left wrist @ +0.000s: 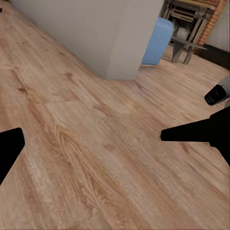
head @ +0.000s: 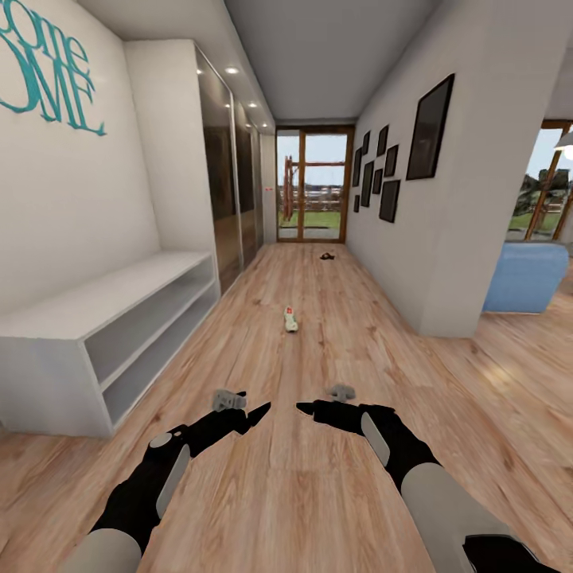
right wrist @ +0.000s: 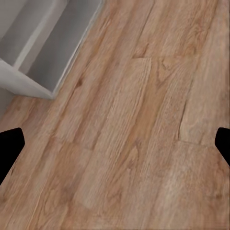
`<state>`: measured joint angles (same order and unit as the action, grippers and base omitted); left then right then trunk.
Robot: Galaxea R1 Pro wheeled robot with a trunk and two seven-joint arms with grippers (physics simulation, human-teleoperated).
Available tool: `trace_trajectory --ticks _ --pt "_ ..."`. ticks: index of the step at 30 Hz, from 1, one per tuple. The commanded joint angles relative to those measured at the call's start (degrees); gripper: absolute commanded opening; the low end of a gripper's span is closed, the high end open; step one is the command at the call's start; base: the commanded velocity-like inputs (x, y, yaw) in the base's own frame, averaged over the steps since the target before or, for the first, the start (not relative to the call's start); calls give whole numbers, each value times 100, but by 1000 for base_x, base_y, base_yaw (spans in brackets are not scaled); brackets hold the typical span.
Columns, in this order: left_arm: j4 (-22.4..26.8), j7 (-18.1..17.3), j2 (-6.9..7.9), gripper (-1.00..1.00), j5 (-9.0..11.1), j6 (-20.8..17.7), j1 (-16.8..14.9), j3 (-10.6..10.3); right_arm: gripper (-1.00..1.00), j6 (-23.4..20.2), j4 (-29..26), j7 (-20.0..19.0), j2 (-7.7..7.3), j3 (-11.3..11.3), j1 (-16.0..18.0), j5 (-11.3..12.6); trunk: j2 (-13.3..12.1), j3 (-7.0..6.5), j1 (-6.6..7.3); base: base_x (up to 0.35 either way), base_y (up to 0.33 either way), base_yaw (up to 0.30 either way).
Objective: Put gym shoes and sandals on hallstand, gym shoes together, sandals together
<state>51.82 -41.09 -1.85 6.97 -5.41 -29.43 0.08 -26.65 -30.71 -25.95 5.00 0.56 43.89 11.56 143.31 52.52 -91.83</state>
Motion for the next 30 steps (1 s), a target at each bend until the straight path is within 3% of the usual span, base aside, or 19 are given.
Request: trace_trajectory --ticks 1,16,30 --pt "3 -17 1 100 58 -57 -2 1 100 -42 -5 2 1 6 3 40 2 6 -2 349 -117 -291" --pt "3 -18 0 100 59 -57 -2 6 100 -42 -5 2 1 6 3 40 2 6 -2 349 -119 -233" --pt "3 -13 -1 100 59 -57 -2 10 100 -42 -5 2 8 -1 4 40 2 6 -2 349 -97 -35"
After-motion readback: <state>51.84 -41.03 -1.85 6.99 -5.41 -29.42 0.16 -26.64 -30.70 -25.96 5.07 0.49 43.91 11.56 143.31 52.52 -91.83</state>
